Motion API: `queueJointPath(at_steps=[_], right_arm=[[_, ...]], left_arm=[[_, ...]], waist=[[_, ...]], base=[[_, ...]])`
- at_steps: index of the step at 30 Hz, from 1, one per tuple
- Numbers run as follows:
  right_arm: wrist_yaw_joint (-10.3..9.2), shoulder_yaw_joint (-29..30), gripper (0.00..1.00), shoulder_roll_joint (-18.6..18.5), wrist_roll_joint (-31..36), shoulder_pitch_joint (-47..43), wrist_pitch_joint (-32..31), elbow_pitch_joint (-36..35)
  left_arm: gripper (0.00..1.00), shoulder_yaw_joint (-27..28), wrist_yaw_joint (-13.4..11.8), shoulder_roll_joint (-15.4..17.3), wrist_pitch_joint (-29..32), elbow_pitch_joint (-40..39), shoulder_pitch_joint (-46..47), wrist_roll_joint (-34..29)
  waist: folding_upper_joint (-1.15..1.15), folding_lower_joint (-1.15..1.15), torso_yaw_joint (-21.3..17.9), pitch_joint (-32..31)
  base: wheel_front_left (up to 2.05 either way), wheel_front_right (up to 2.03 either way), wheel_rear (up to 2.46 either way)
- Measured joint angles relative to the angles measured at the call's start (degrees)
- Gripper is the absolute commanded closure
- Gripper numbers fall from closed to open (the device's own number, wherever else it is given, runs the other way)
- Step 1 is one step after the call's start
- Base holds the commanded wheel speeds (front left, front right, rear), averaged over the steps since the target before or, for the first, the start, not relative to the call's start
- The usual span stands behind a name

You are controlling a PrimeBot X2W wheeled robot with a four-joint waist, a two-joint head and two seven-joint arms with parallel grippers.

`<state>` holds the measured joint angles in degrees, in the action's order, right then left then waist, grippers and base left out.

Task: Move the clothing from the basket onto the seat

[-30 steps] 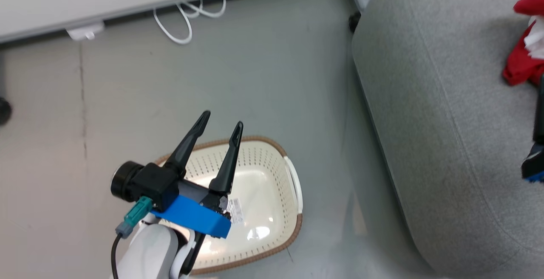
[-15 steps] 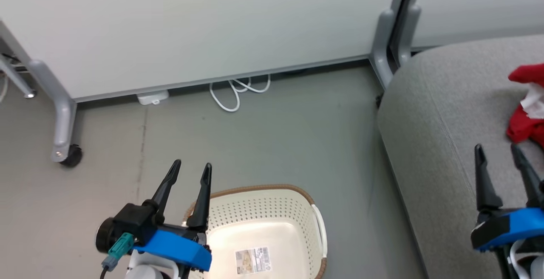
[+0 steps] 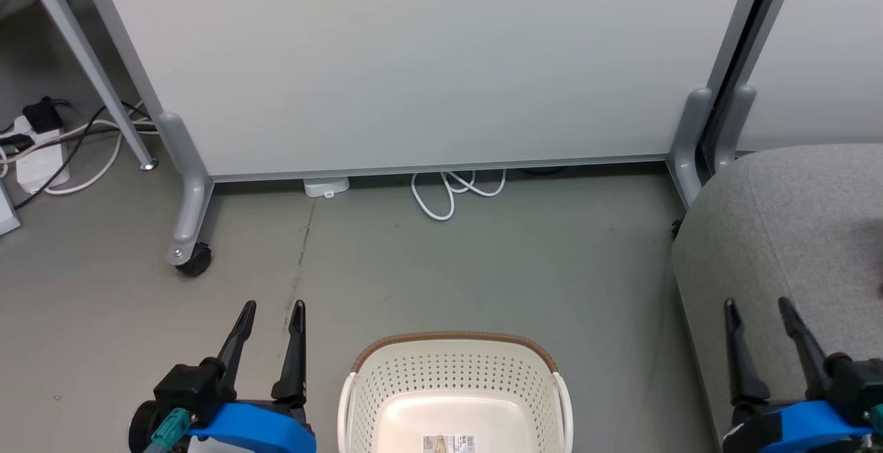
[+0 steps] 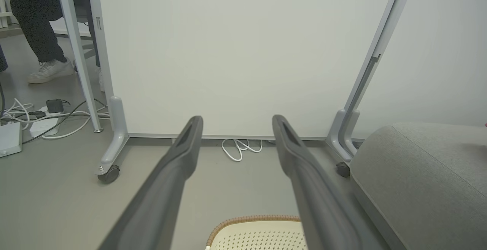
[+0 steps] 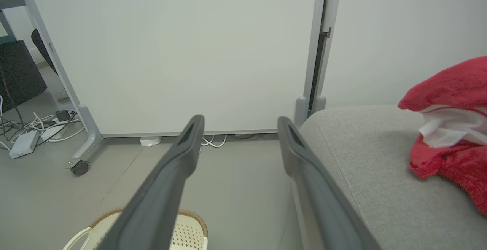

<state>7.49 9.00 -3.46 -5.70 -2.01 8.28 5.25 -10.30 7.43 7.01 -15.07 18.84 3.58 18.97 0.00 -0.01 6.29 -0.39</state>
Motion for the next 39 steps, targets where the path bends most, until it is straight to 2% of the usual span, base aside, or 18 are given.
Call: queueJointPath(at_steps=[11,33,34,39], right_arm=[[0.00,-3.12,0.00,0.47,0.24,-0.63,1.03,3.10],[0.00,-4.30,0.00,0.52,-1.41,-0.56,1.94,5.35],[-0.01,-4.34,1.00,0.52,-1.44,-0.56,1.94,5.37],[-0.01,-4.37,1.00,0.81,-1.43,-0.78,1.85,7.93]], left_arm=[[0.00,1.12,0.00,-0.45,0.00,2.18,-0.90,0.04],[0.00,-0.08,0.00,-0.19,0.00,2.91,-0.83,1.15],[1.00,-0.23,0.00,-0.10,0.00,2.89,-0.83,1.32],[1.00,-0.22,0.00,-0.49,0.29,5.06,-2.63,1.38]], waist=[[0.00,0.01,1.08,-0.58],[0.00,0.01,0.98,0.14],[0.00,0.01,0.97,0.17],[0.00,0.02,0.97,0.18]], base=[[0.00,0.00,0.00],[0.00,0.00,0.00],[0.00,0.00,0.00],[0.00,0.00,0.00]])
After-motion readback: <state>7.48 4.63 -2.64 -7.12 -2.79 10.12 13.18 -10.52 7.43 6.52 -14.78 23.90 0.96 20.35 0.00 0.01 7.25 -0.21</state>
